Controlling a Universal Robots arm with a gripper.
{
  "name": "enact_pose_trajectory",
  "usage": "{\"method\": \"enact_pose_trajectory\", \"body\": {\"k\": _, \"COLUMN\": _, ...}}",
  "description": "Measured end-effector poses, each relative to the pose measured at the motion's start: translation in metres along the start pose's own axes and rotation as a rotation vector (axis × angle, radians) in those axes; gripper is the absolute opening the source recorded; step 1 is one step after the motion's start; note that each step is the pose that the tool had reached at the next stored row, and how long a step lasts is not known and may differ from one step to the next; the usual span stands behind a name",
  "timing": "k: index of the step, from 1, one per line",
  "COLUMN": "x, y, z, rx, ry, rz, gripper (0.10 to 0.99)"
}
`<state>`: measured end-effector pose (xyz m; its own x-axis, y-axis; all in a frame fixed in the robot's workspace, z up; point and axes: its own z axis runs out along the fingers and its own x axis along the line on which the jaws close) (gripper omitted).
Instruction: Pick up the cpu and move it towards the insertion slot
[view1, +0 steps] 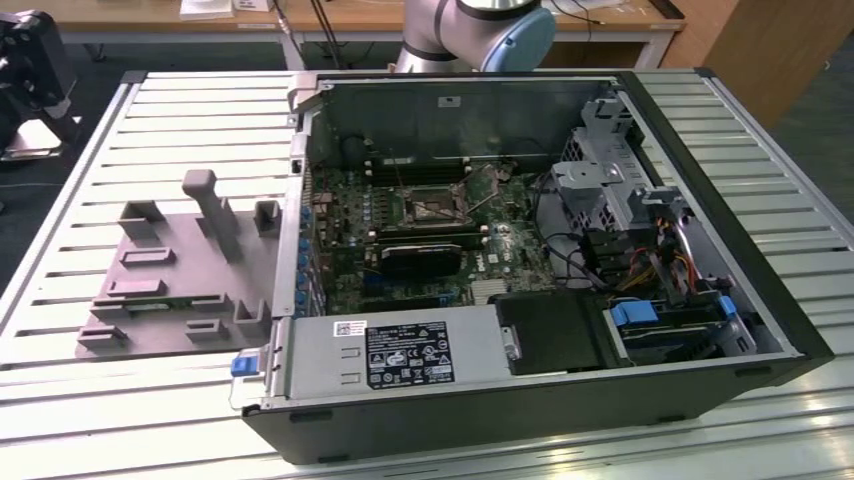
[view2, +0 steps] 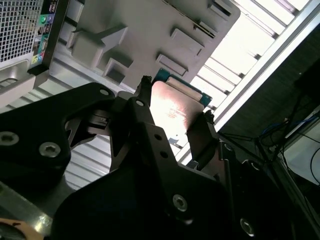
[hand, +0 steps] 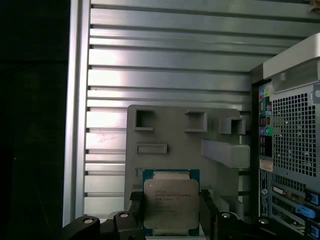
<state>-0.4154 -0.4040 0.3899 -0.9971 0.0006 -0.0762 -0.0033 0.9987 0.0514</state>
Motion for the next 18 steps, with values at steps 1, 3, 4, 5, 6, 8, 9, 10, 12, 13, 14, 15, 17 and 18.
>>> {"method": "enact_pose_trajectory", "body": {"k": 1, "x": 0.0, "y": 0.0, "z": -0.0001, "rx": 0.0, "ry": 0.0, "rz": 0.0, "gripper": 0.537}}
{"method": "enact_pose_trajectory", "body": {"k": 3, "x": -0.0002, "y": 0.0001, "z": -0.0004, "rx": 0.0, "ry": 0.0003, "rz": 0.0, "gripper": 0.537}}
{"method": "enact_pose_trajectory", "body": {"k": 4, "x": -0.001, "y": 0.0001, "z": -0.0004, "rx": 0.0, "ry": 0.0007, "rz": 0.0, "gripper": 0.537}}
{"method": "enact_pose_trajectory", "body": {"k": 5, "x": -0.0025, "y": 0.0001, "z": -0.0003, "rx": 0.0, "ry": 0.0009, "rz": 0.0, "gripper": 0.537}}
{"method": "enact_pose_trajectory", "body": {"k": 6, "x": -0.0043, "y": 0.0, "z": 0.0, "rx": 0.0, "ry": 0.0011, "rz": 0.0, "gripper": 0.537}}
{"method": "enact_pose_trajectory", "body": {"k": 8, "x": -0.0101, "y": 0.0, "z": 0.0003, "rx": 0.0, "ry": 0.0031, "rz": 0.0, "gripper": 0.537}}
{"method": "enact_pose_trajectory", "body": {"k": 9, "x": -0.0135, "y": 0.0, "z": 0.0007, "rx": 0.0, "ry": 0.0041, "rz": 0.0, "gripper": 0.537}}
{"method": "enact_pose_trajectory", "body": {"k": 10, "x": -0.0171, "y": 0.0, "z": 0.001, "rx": 0.0, "ry": 0.0052, "rz": 0.0, "gripper": 0.537}}
{"method": "enact_pose_trajectory", "body": {"k": 12, "x": -0.0247, "y": 0.0, "z": 0.0015, "rx": 0.0, "ry": 0.0079, "rz": 0.0, "gripper": 0.537}}
{"method": "enact_pose_trajectory", "body": {"k": 13, "x": -0.0295, "y": -0.0001, "z": 0.0019, "rx": 0.0, "ry": 0.0098, "rz": 0.001, "gripper": 0.537}}
{"method": "enact_pose_trajectory", "body": {"k": 14, "x": -0.0339, "y": -0.0001, "z": 0.0023, "rx": 0.0, "ry": 0.0115, "rz": 0.001, "gripper": 0.537}}
{"method": "enact_pose_trajectory", "body": {"k": 15, "x": -0.0384, "y": -0.0001, "z": 0.0026, "rx": 0.0, "ry": 0.0134, "rz": 0.001, "gripper": 0.537}}
{"method": "enact_pose_trajectory", "body": {"k": 17, "x": -0.0474, "y": -0.0001, "z": 0.0033, "rx": 0.0, "ry": 0.0171, "rz": 0.001, "gripper": 0.537}}
{"method": "enact_pose_trajectory", "body": {"k": 18, "x": -0.0519, "y": -0.0001, "z": 0.0036, "rx": 0.0, "ry": 0.019, "rz": 0.001, "gripper": 0.537}}
